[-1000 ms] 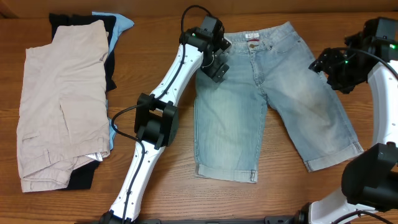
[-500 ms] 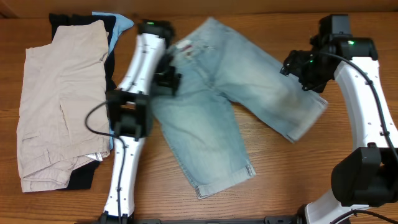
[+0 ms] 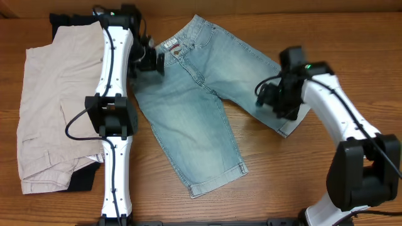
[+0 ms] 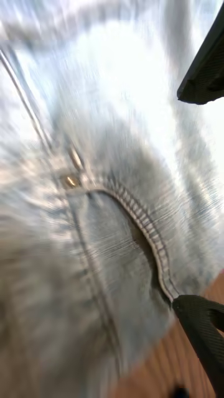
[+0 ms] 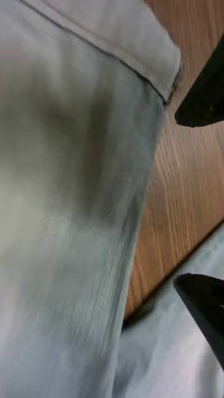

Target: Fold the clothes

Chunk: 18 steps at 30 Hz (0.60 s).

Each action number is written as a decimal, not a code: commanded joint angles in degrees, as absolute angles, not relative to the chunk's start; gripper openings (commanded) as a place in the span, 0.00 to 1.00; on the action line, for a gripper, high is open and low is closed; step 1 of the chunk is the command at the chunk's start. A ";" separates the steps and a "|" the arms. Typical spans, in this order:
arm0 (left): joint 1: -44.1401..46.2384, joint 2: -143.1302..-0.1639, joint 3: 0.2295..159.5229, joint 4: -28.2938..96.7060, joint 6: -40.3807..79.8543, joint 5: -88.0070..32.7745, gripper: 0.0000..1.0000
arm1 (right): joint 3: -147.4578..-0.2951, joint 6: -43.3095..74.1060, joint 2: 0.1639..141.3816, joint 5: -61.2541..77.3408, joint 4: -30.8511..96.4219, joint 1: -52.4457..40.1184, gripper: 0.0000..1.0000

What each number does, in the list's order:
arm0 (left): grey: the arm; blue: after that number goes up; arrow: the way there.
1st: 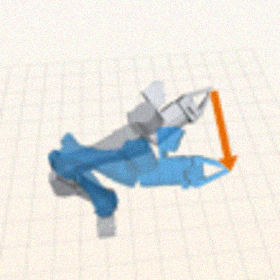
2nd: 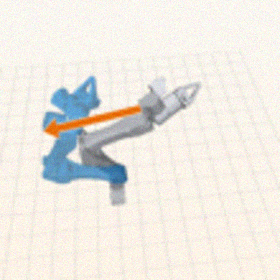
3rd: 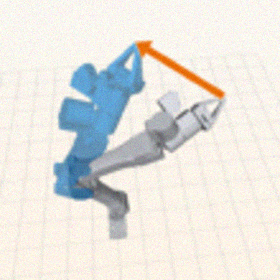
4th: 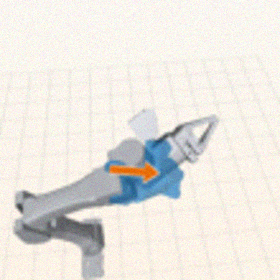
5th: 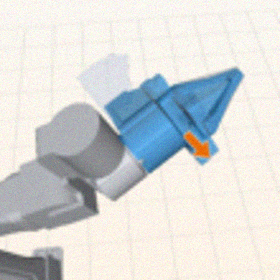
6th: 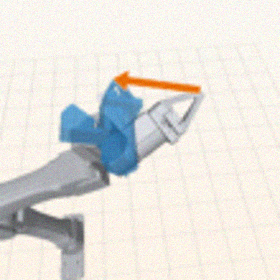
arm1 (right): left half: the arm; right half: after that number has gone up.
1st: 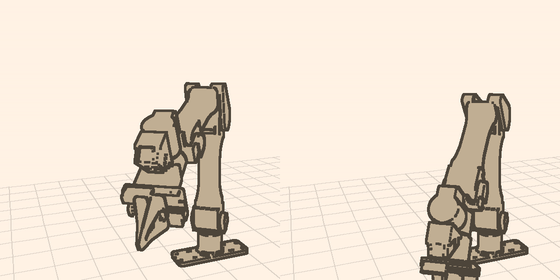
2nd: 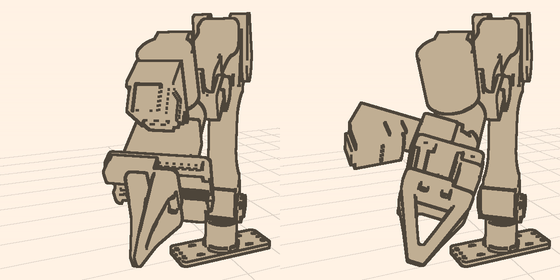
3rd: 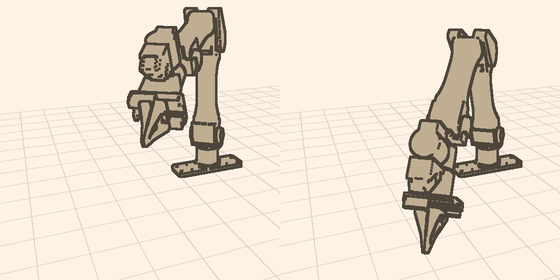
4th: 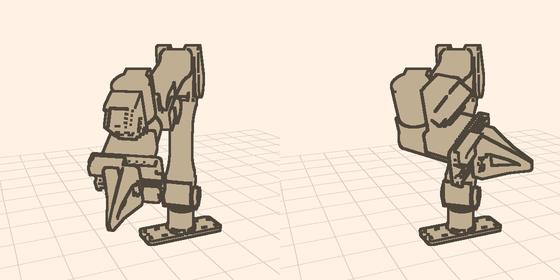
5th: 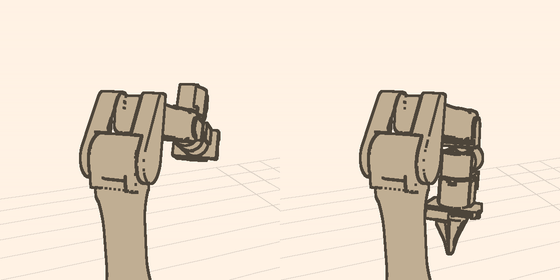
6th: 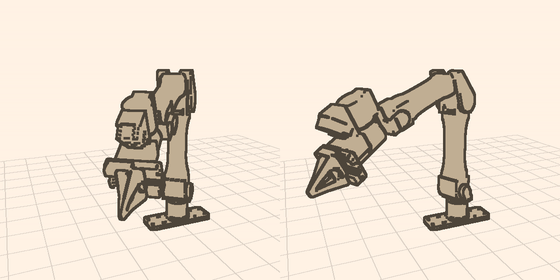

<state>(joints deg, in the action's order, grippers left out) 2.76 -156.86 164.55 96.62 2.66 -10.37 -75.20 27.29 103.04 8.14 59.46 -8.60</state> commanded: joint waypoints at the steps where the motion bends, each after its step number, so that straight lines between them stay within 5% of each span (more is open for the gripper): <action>1: 3.62 -146.65 171.26 95.83 2.15 -11.53 1.00 | -69.67 31.86 103.00 6.39 55.79 -8.27 0.79; 18: 4.21 -133.97 173.40 88.86 2.13 -11.66 1.00 | -60.27 35.68 106.91 -0.38 40.58 -1.85 0.64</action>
